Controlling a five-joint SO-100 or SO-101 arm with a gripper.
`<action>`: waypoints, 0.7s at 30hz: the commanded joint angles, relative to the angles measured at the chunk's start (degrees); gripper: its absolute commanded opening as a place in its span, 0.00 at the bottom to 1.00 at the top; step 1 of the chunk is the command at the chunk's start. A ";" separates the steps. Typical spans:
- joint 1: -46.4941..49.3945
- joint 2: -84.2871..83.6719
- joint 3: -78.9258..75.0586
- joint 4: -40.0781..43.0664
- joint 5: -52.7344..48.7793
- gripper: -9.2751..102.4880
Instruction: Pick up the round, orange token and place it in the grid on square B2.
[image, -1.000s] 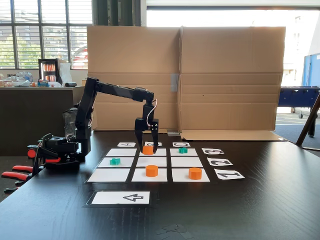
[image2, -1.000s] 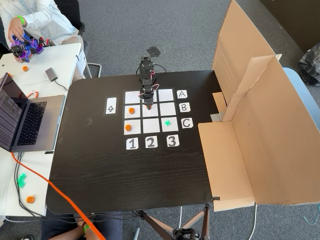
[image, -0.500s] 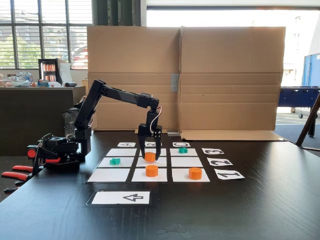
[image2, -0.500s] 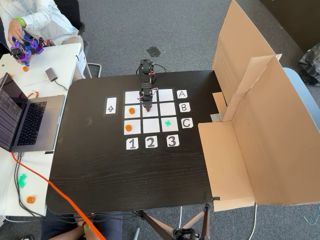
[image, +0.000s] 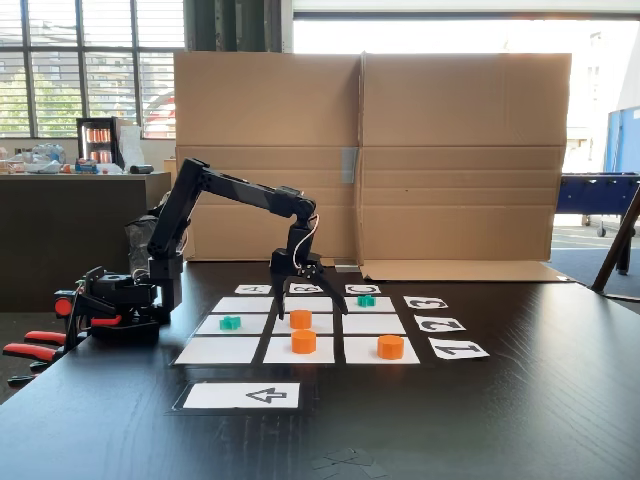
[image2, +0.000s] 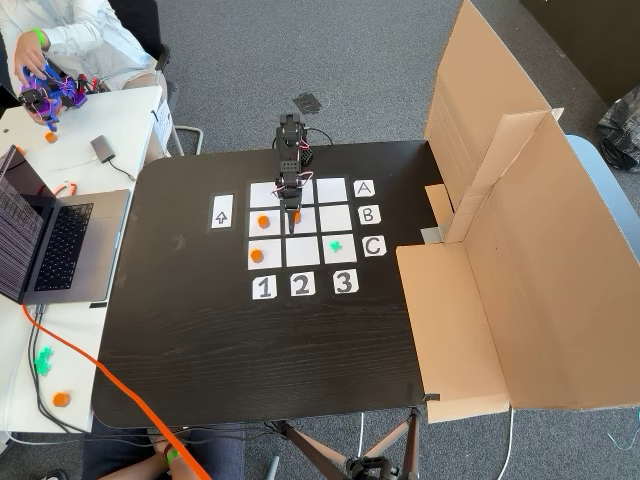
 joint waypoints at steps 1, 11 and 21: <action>0.18 8.44 6.94 -2.81 -1.32 0.67; 16.61 46.67 25.93 -15.64 -2.37 0.59; 56.69 66.01 29.27 -28.21 -3.43 0.08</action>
